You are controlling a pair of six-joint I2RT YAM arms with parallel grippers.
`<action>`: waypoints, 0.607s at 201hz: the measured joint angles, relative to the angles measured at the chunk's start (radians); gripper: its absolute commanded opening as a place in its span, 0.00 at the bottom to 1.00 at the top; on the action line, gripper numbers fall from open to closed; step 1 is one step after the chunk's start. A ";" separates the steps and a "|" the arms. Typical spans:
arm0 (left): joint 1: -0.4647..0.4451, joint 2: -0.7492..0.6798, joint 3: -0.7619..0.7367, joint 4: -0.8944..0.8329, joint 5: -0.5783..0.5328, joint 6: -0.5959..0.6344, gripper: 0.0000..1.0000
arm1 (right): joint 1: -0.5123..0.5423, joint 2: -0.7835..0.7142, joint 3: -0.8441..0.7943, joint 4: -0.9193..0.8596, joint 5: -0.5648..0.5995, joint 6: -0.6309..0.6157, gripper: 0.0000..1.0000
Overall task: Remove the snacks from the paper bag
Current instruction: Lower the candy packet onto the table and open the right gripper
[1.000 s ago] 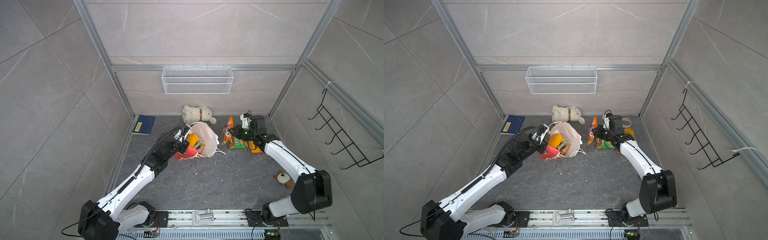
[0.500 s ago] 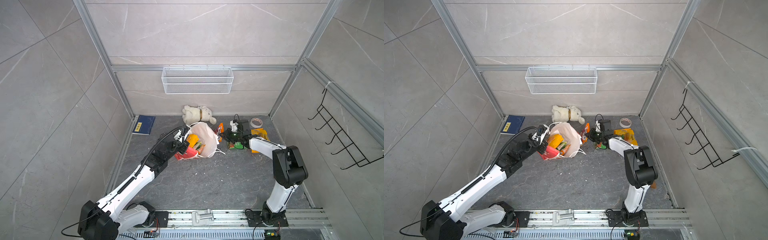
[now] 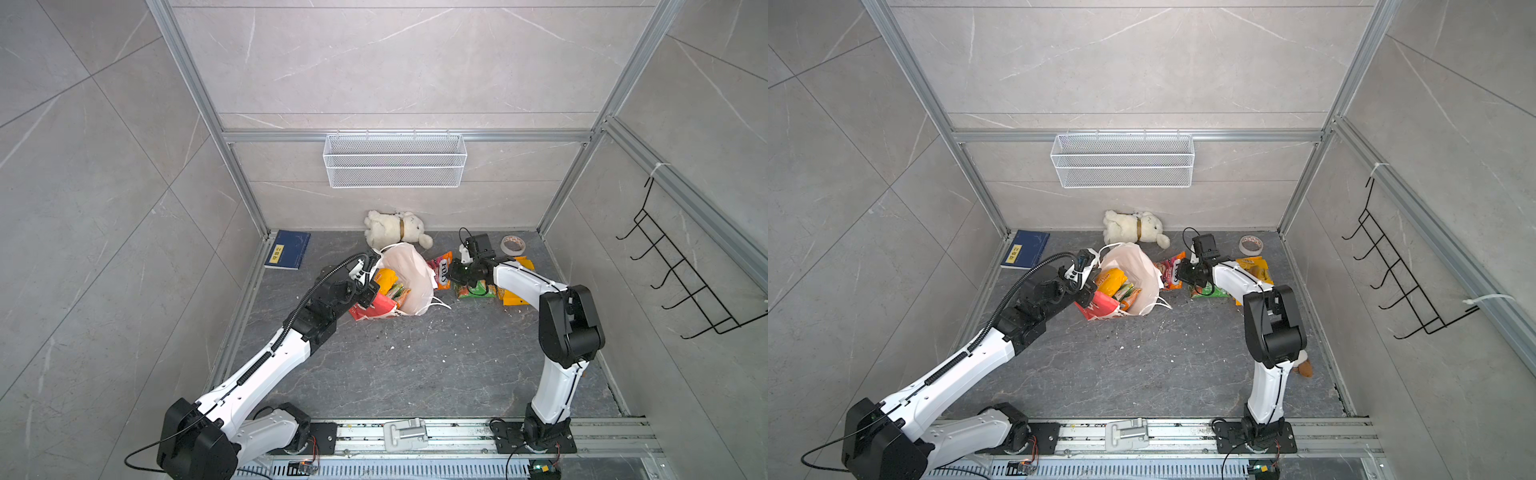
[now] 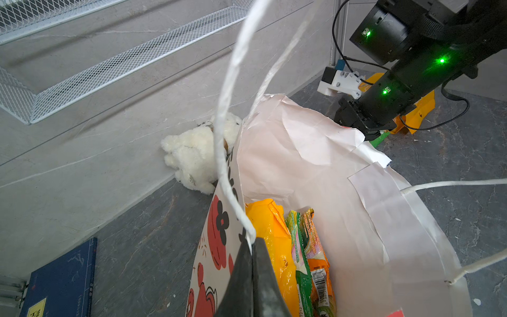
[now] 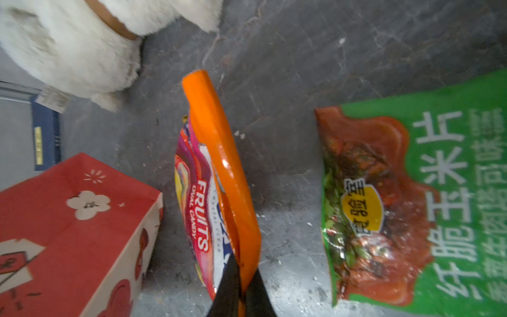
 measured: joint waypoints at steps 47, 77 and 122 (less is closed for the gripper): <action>0.000 0.000 0.000 0.001 0.000 0.000 0.00 | 0.026 0.101 0.075 -0.079 0.058 -0.038 0.11; 0.000 0.000 0.000 0.001 0.000 0.000 0.00 | 0.038 0.152 0.127 -0.141 0.119 -0.048 0.11; 0.000 0.000 0.000 0.002 0.001 0.000 0.00 | 0.039 0.197 0.174 -0.194 0.182 -0.048 0.13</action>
